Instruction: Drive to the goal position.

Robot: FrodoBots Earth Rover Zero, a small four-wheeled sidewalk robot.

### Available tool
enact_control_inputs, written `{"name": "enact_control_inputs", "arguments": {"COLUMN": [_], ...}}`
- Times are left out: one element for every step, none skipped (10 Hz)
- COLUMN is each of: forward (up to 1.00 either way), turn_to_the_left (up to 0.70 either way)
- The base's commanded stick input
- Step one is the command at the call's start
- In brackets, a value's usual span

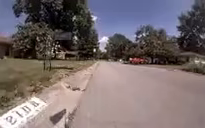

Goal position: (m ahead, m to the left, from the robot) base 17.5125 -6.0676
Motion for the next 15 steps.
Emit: {"name": "enact_control_inputs", "arguments": {"forward": [1.0, 1.0, 1.0, 1.0, 1.0, 1.0, 1.0, 1.0, 1.0, 1.0, 1.0, 1.0, 1.0, 1.0, 1.0], "turn_to_the_left": [0.0, 0.0, 0.0, 0.0, 0.0, 0.0, 0.0, 0.0, 0.0, 0.0, 0.0, 0.0, 0.0, 0.0, 0.0]}}
